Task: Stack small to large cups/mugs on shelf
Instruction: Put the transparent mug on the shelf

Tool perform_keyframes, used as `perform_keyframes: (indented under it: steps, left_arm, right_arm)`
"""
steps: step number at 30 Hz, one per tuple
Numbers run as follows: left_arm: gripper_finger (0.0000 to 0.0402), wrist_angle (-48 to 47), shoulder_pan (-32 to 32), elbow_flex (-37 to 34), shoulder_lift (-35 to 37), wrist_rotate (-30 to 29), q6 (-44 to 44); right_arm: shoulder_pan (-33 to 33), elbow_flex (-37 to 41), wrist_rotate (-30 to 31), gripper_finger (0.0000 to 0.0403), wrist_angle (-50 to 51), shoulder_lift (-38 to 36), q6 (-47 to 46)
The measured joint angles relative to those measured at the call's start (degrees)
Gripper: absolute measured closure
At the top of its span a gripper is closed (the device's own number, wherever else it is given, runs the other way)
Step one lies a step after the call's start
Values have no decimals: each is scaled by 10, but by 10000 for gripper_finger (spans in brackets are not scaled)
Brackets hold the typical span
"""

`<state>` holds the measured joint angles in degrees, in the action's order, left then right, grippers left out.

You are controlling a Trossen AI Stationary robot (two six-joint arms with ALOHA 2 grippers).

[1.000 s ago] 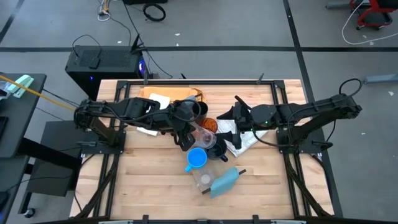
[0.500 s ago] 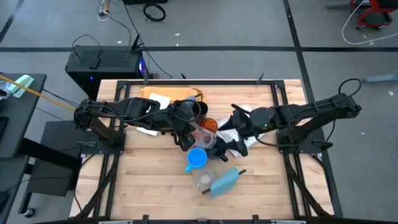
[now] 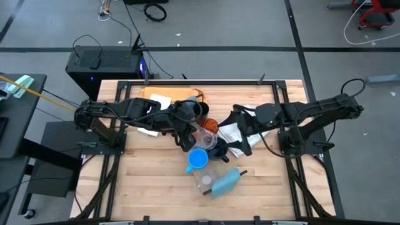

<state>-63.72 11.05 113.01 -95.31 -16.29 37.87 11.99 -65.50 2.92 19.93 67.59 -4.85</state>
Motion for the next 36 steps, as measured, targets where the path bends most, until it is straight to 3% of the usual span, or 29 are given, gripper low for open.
perform_keyframes:
  steps: [6,12,20,26,36]
  left_arm:
    - [375,0,0,0,0,0,3]
    - [394,0,-2,0,0,0,2]
    - [374,-1,-4,0,0,0,4]
    - [394,-1,-4,0,0,0,0]
    - [372,-1,-4,0,0,0,-1]
  right_arm:
    - [-19,-27,0,25,24,22,18]
    - [-21,-85,-7,14,70,95,37]
    - [-21,-184,-7,10,119,171,65]
    - [-21,-205,-8,25,132,192,64]
    - [-21,-205,-4,70,129,183,60]
